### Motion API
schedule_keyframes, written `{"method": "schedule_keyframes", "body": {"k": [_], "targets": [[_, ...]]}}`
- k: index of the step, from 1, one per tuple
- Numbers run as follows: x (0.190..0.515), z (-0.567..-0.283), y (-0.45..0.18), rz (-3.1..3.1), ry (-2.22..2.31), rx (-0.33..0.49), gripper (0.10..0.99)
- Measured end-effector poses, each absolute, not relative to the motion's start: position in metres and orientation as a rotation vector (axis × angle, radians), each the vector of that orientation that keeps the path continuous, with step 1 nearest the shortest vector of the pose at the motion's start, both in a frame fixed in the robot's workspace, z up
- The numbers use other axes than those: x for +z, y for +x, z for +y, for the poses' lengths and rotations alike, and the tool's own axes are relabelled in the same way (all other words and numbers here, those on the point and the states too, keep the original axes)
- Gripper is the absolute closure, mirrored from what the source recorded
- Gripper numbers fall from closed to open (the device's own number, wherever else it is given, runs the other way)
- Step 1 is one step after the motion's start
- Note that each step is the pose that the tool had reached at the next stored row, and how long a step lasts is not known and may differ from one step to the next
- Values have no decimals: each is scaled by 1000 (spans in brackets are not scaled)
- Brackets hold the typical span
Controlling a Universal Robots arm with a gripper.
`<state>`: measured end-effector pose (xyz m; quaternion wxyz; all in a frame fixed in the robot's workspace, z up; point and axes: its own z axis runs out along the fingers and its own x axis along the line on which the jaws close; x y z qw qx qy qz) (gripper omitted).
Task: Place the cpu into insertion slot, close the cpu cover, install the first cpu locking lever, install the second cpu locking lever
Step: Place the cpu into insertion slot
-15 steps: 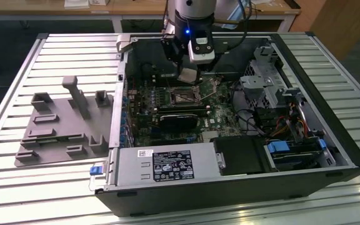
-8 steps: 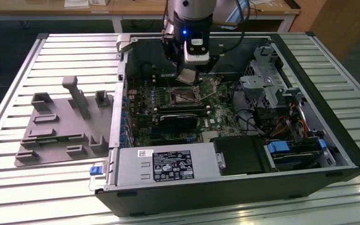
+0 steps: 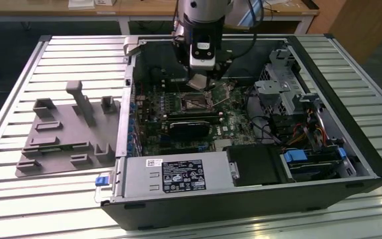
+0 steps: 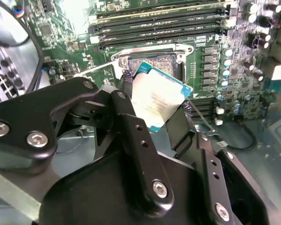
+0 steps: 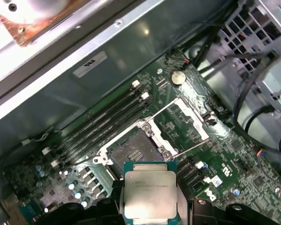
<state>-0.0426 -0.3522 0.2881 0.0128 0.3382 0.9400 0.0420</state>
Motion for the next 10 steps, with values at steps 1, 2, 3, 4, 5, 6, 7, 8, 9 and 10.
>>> {"method": "schedule_keyframes", "body": {"k": [1, 2, 3, 4, 5, 6, 7, 8, 9, 10], "targets": [[288, -352, -43, 2920, 1077, 131, 553], [287, -352, -43, 2911, 1099, 130, 553], [287, -352, -43, 2902, 1121, 130, 553], [287, -352, -43, 2893, 1142, 130, 553], [287, -352, -43, 2884, 1164, 129, 553], [286, -352, -43, 2875, 1185, 129, 553], [286, -352, -43, 2866, 1206, 129, 553], [286, -352, -43, 2856, 1227, 128, 553], [285, -352, -43, 2847, 1247, 128, 553], [285, -352, -43, 2837, 1267, 127, 553]]}}
